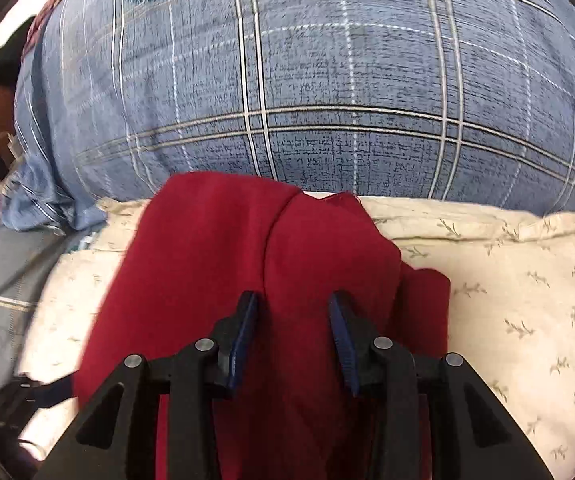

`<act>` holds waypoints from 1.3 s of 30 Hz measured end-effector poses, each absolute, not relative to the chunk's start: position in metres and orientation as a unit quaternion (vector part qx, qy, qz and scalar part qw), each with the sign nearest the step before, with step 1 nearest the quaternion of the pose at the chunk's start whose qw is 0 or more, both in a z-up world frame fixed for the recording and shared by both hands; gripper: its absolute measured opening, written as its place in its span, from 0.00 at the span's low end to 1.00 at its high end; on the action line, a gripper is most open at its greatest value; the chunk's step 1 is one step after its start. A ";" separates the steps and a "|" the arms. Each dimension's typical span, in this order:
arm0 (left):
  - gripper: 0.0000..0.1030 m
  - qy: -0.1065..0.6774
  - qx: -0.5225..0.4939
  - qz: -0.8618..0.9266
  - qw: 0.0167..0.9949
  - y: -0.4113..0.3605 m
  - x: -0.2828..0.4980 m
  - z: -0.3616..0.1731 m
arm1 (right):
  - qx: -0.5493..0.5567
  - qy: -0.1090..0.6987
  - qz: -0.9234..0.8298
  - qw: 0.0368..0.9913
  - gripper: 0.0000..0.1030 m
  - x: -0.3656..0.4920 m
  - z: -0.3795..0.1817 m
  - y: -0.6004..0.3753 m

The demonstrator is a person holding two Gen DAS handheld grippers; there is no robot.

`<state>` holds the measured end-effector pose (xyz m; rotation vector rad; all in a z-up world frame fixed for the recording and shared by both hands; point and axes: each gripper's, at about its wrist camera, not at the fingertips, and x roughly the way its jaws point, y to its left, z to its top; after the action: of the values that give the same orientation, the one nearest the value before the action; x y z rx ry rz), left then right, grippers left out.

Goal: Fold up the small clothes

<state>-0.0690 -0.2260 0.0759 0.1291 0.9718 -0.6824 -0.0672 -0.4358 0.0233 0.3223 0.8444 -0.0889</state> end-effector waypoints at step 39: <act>0.79 0.461 0.051 -0.300 0.834 -0.221 -0.070 0.068 | 0.111 0.409 -0.061 0.904 0.21 -0.116 0.028 -0.398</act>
<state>-0.0701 -0.2206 0.0683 0.1073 0.9762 -0.6355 -0.1161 -0.3984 0.0275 0.2301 0.8461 -0.1254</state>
